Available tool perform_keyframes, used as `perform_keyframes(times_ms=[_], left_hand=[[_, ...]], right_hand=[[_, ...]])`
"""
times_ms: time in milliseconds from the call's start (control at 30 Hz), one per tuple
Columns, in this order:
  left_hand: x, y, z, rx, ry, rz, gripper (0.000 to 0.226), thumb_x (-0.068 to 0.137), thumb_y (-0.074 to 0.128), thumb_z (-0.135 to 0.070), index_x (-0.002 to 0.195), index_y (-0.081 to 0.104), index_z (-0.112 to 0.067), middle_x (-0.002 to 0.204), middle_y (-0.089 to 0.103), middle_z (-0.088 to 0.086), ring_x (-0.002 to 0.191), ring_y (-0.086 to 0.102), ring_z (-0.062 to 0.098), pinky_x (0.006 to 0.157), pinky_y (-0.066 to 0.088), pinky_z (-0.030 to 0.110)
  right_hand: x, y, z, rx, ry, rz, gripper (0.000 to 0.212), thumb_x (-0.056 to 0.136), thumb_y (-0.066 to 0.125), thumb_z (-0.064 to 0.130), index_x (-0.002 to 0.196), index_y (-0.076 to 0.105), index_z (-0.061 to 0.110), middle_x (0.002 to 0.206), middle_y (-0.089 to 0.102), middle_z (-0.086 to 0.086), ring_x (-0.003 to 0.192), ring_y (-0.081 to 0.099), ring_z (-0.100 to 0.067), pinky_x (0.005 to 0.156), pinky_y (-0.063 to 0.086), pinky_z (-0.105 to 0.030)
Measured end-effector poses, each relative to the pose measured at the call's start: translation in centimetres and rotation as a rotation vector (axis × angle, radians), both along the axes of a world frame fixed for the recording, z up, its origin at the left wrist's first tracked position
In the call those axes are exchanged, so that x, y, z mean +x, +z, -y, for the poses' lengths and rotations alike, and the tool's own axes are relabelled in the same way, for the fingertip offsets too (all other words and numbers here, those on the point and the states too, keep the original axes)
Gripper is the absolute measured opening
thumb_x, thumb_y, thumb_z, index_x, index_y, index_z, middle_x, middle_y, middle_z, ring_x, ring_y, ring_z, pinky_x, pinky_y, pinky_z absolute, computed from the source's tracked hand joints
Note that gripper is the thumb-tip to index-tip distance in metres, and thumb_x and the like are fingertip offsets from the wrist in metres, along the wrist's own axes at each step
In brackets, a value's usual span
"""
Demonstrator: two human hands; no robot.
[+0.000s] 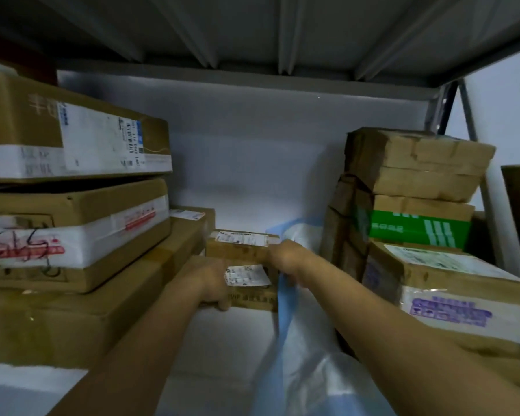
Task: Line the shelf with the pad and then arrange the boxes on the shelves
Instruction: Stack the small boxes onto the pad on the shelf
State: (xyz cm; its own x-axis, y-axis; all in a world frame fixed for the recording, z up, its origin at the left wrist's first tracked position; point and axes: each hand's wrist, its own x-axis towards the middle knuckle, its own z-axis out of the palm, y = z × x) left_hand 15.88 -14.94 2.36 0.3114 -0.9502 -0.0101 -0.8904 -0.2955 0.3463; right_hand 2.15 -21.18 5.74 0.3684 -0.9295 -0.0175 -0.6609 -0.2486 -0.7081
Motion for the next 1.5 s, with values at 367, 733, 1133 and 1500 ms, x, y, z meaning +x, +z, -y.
perform_keyframes(times_ms=[367,733,1133,1500], left_hand=[[1.0,-2.6,1.4,-0.199,0.001,0.161,0.039,0.087,0.063,-0.028,0.125,0.057,-0.024,0.122,0.056,0.003,0.113,0.051,0.020,0.091,0.049,0.030],[0.9,-1.8,1.2,-0.286,-0.012,0.003,0.037,0.088,0.061,-0.029,0.124,0.058,-0.019,0.124,0.059,0.004,0.110,0.055,0.019,0.083,0.046,0.023],[0.9,0.7,3.0,-0.759,0.340,-0.452,0.042,0.098,0.044,-0.024,0.137,0.043,-0.006,0.139,0.043,0.014,0.127,0.043,0.030,0.107,0.037,0.042],[1.1,-0.6,9.4,-0.512,0.501,-0.575,0.051,0.093,0.054,-0.018,0.138,0.037,-0.002,0.143,0.038,0.017,0.127,0.043,0.033,0.103,0.042,0.043]], right_hand=[[0.7,-2.5,1.8,0.122,-0.065,-0.168,0.034,0.100,0.038,0.017,0.130,0.049,0.007,0.124,0.058,-0.013,0.115,0.056,-0.026,0.102,0.045,-0.036],[-0.2,-3.0,2.6,0.468,-0.177,0.526,0.010,0.095,0.054,0.015,0.090,0.059,0.008,0.090,0.070,-0.012,0.084,0.067,-0.026,0.080,0.058,-0.039],[-1.1,0.4,3.5,0.282,-0.423,0.973,0.027,0.091,0.048,0.032,0.104,0.062,0.012,0.089,0.065,-0.012,0.055,0.055,-0.017,0.030,0.039,-0.016],[3.2,-1.9,7.2,0.349,-0.420,1.001,0.042,0.095,0.037,0.038,0.121,0.061,0.017,0.112,0.068,-0.003,0.098,0.062,-0.017,0.082,0.044,-0.027]])
